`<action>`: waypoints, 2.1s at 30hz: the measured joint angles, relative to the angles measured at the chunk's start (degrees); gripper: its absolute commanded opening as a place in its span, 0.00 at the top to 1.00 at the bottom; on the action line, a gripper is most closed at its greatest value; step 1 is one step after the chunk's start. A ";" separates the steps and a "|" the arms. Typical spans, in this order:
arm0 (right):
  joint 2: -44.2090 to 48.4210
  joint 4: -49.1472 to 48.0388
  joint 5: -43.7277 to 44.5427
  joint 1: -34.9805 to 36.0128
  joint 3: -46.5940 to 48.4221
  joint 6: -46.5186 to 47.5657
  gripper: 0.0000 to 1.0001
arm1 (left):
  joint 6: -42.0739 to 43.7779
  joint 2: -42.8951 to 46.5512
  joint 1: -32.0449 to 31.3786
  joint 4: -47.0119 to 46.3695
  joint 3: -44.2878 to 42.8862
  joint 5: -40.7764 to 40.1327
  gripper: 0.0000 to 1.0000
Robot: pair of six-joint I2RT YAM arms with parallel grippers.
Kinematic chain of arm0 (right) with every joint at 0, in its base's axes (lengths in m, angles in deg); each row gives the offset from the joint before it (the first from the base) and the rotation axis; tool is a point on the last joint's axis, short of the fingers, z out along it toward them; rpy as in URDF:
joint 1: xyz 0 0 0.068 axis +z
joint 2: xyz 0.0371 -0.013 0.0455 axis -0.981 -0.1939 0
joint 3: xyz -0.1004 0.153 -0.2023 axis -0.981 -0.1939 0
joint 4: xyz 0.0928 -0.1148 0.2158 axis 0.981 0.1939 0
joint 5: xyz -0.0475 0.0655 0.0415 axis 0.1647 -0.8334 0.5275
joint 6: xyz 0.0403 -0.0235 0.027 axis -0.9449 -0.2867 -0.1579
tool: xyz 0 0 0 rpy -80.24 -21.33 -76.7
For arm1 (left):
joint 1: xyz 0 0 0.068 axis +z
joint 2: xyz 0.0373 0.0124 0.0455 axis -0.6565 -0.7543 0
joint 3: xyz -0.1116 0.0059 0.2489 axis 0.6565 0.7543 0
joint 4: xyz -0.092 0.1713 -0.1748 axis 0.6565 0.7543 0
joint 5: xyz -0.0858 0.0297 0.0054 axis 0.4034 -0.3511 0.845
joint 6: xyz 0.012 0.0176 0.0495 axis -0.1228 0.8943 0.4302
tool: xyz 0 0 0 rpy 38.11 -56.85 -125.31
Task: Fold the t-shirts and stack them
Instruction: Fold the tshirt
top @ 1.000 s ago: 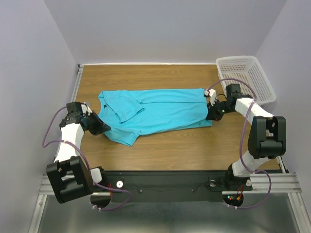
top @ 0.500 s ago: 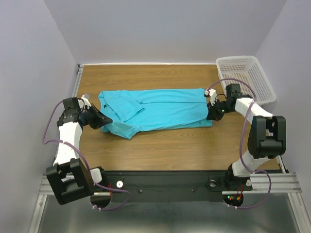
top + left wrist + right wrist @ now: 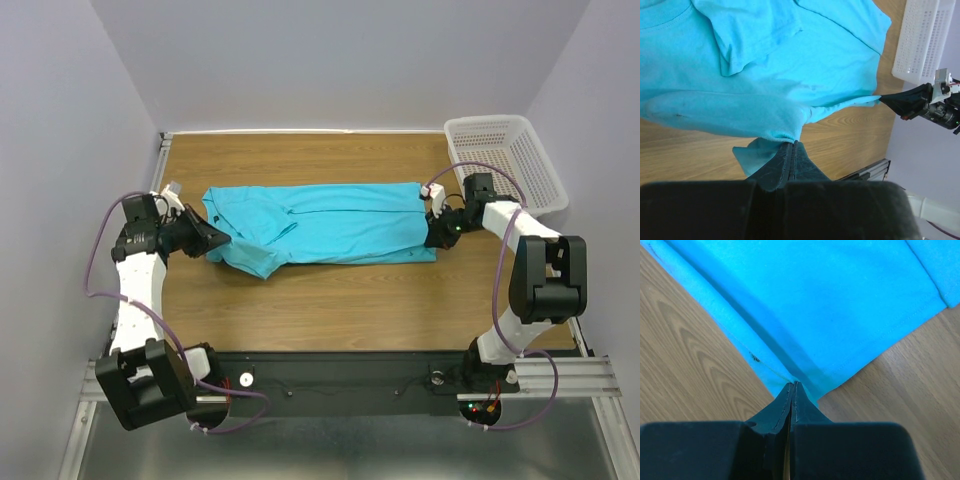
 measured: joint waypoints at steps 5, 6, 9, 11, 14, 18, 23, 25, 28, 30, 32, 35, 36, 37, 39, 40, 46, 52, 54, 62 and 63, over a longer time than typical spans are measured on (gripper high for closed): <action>0.46 0.00 -2.10 0.00 -0.20 1.07 0.99 | 0.17 3.21 0.00 0.48 -1.05 -1.33 1.00; 0.85 0.04 -2.64 0.00 -0.44 1.36 1.00 | 0.17 3.78 0.00 0.48 -1.05 -1.64 1.00; 2.34 0.02 -4.07 0.00 -1.14 2.23 0.99 | 0.07 5.60 0.00 0.59 -1.03 -2.47 1.00; 3.28 0.22 -4.48 0.00 -1.38 2.82 1.00 | -0.39 7.08 0.02 -0.39 0.50 -2.60 1.00; 4.55 0.22 -4.39 0.00 -1.40 3.45 1.00 | -1.53 8.96 0.02 -0.70 4.33 -2.78 1.00; 5.29 0.22 -2.97 -0.02 -1.42 3.89 0.99 | -2.32 9.53 0.00 0.42 8.83 -3.41 1.00; 6.51 0.22 -1.14 -0.68 -3.02 4.15 0.99 | -2.69 9.18 -0.04 1.53 10.62 -3.87 1.00; 6.88 0.48 -0.68 -1.42 -3.45 4.13 0.99 | -2.71 8.81 -0.28 1.88 10.64 -4.37 1.00; 7.02 0.44 -0.46 -2.91 -3.48 4.11 0.99 | -2.69 8.07 -0.55 2.36 10.64 -5.29 1.00; 7.02 0.39 -0.37 -3.89 -3.56 4.13 0.99 | -2.71 7.34 -0.79 2.60 10.64 -5.60 1.00; 7.02 0.44 -0.39 -4.31 -3.82 4.13 0.99 | -2.86 6.60 -0.79 2.78 10.62 -5.64 1.00; 7.02 0.50 -0.44 -4.39 -4.15 4.13 0.99 | -3.15 5.79 -0.79 2.78 10.49 -5.60 1.00; 7.02 0.44 -0.50 -4.39 -4.15 4.13 0.99 | -3.23 5.35 -0.79 2.80 10.27 -5.51 1.00; 7.02 0.48 -0.72 -4.39 -4.15 4.15 0.99 | -3.32 4.83 -0.79 2.75 9.99 -5.35 1.00; 6.93 0.48 -1.29 -4.37 -4.15 4.31 0.99 | -3.52 3.89 -0.79 2.69 9.29 -5.01 1.00; 6.88 0.50 -1.49 -4.37 -4.15 4.39 0.99 | -3.54 3.43 -0.79 2.54 8.90 -4.79 1.00; 5.38 3.56 -4.37 -4.37 -3.37 7.21 1.00 | -3.50 2.19 -0.79 2.16 7.50 -3.82 1.00; 3.41 6.88 -5.64 -4.37 -1.95 9.75 0.99 | -3.48 1.46 -0.76 2.58 3.89 -4.57 1.00; 3.10 7.82 -5.66 -4.37 -1.44 10.49 0.99 | -3.43 0.92 -0.76 2.84 2.32 -5.33 1.00; 2.10 9.70 -5.84 -4.37 1.01 11.87 0.99 | -3.28 -0.83 -0.31 2.58 1.18 -5.57 1.00; 1.77 9.79 -5.86 -4.37 1.38 11.87 0.99 | -3.30 -1.03 -0.11 2.40 1.18 -5.44 1.00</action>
